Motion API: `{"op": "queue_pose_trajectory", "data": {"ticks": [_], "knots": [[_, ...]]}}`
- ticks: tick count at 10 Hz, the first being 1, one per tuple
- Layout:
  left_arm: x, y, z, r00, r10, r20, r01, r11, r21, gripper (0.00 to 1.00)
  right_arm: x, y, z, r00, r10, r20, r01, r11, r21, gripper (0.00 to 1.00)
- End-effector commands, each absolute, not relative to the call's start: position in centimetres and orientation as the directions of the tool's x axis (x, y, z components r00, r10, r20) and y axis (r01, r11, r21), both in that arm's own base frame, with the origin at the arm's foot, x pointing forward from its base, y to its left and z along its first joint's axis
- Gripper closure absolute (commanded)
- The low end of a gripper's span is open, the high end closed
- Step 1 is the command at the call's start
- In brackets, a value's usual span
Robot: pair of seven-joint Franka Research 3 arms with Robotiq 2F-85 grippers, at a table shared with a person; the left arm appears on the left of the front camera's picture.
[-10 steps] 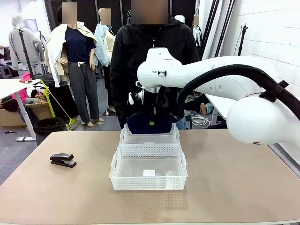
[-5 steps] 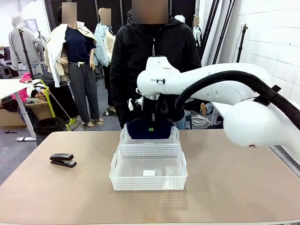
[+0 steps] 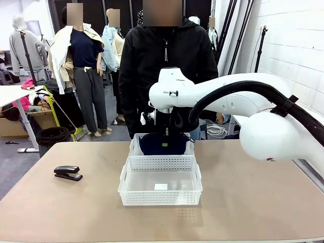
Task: Distribute items into two baskets.
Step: Place the picked Pencil pouch into the Organizing basket as instructed by the person.
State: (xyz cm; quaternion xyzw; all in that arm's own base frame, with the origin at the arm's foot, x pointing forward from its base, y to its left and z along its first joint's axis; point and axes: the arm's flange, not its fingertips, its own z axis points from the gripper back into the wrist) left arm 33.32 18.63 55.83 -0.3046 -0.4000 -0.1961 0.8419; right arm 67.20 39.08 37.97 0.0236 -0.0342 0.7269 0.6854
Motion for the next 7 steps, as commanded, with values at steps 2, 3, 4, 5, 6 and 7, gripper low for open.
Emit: {"op": "queue_pose_trajectory", "data": {"ticks": [2,3,4,5,6,7], "knots": [[33.25,18.80,55.79,0.585,-0.085,0.807,0.588,0.730,-0.349,0.00,67.21,39.26,37.75,-0.050,0.994,0.099,-0.999,-0.050,-0.002,1.00],[33.25,18.80,55.79,0.585,-0.085,0.807,0.588,0.730,-0.349,0.00,67.19,39.29,37.45,-0.054,0.993,0.102,-0.998,-0.055,0.011,1.00],[33.25,18.80,55.79,0.585,-0.085,0.807,0.588,0.730,-0.349,0.00,67.20,39.30,37.26,-0.055,0.993,0.107,-0.998,-0.057,0.019,0.97],[33.25,18.80,55.79,0.585,-0.085,0.807,0.588,0.730,-0.349,0.00,67.18,39.31,37.33,-0.058,0.992,0.111,-0.998,-0.062,0.026,0.88],[33.25,18.80,55.79,0.585,-0.085,0.807,0.588,0.730,-0.349,0.00,67.15,39.32,37.27,-0.063,0.992,0.110,-0.997,-0.066,0.027,0.72],[33.25,18.80,55.79,0.585,-0.085,0.807,0.588,0.730,-0.349,0.00,67.19,39.33,37.23,-0.066,0.991,0.113,-0.997,-0.070,0.032,0.53]]}}
